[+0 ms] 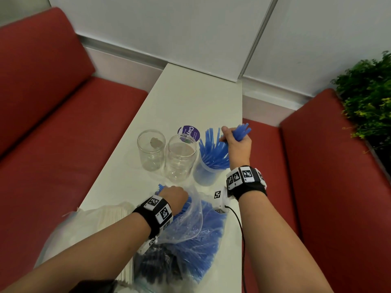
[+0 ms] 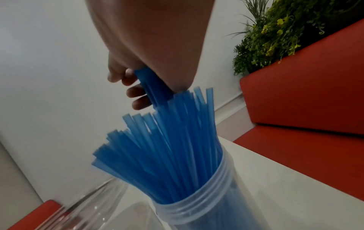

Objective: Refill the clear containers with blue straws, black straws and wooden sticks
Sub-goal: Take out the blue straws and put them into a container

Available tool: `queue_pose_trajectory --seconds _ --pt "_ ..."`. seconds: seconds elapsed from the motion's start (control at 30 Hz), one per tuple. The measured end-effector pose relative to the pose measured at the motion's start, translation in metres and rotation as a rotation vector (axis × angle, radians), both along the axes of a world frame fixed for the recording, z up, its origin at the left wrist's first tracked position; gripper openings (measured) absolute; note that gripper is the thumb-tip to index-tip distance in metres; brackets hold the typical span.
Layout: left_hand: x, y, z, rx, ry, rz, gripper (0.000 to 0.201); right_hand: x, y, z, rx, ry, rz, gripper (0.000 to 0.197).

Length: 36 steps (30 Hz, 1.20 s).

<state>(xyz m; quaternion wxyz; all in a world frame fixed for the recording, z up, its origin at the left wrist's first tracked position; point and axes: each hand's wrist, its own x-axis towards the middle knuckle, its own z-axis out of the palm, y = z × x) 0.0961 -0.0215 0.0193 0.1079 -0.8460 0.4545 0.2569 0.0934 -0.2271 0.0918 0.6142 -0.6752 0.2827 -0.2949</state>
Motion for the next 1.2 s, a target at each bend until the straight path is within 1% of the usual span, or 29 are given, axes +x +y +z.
queue_pose_trajectory --seconds 0.07,0.2,0.27,0.37,0.43,0.5,0.57,0.63,0.67,0.73,0.87,0.93,1.0,1.07,1.1,1.13,1.2 --pt "-0.001 0.0 0.0 0.008 0.008 -0.002 0.024 0.0 -0.002 0.005 0.006 -0.029 0.003 0.012" --pt "-0.005 0.0 -0.001 0.015 -0.013 -0.019 0.026 0.001 -0.003 0.013 0.0 -0.122 -0.043 0.002" --pt "-0.007 -0.001 -0.001 0.02 -0.024 -0.02 0.027 0.0 -0.001 0.009 -0.007 -0.087 -0.037 0.004" --pt "-0.009 -0.001 0.002 0.056 -0.045 -0.028 0.029 -0.005 0.0 0.0 -0.005 0.04 0.017 0.005" --pt "-0.01 0.0 0.004 0.079 -0.068 -0.04 0.03 -0.007 0.0 0.0 -0.005 0.038 0.053 0.019" --pt "-0.01 0.001 0.004 0.092 -0.098 -0.049 0.03 -0.008 -0.001 0.006 -0.047 -0.016 0.03 0.031" --pt "-0.01 0.003 0.002 0.116 -0.12 -0.046 0.03 -0.008 -0.001 0.013 -0.135 -0.08 -0.022 0.026" --pt "-0.01 0.005 0.002 0.14 -0.133 -0.042 0.03 -0.007 0.0 0.018 -0.208 -0.105 -0.048 0.013" --pt "-0.01 0.006 0.002 0.144 -0.143 -0.044 0.03 -0.007 0.001 0.017 -0.248 -0.083 -0.049 0.01" --pt "-0.009 0.008 0.003 0.137 -0.158 -0.046 0.03 -0.008 0.003 0.009 -0.3 0.014 -0.029 0.015" --pt "-0.006 0.01 0.008 0.104 -0.149 -0.021 0.03 -0.012 0.003 -0.01 -0.334 0.23 0.001 0.023" --pt "-0.006 0.01 0.011 0.114 -0.136 -0.008 0.031 -0.015 0.002 -0.008 -0.33 0.233 0.011 0.034" --pt "-0.007 0.011 0.013 0.129 -0.137 -0.003 0.031 -0.016 0.002 0.0 -0.329 0.156 0.006 0.045" --pt "-0.008 0.01 0.016 0.141 -0.135 0.003 0.032 -0.015 0.003 0.007 -0.436 0.117 -0.039 0.047" --pt "-0.009 0.01 0.018 0.142 -0.133 0.006 0.032 -0.013 0.003 0.008 -0.53 0.154 -0.057 0.048" --pt "-0.009 0.009 0.019 0.143 -0.133 0.008 0.032 -0.012 0.004 0.01 -0.63 0.252 -0.044 0.051" --pt "-0.008 0.008 0.022 0.132 -0.13 0.003 0.031 -0.014 0.012 0.005 -0.763 0.585 0.095 0.062"
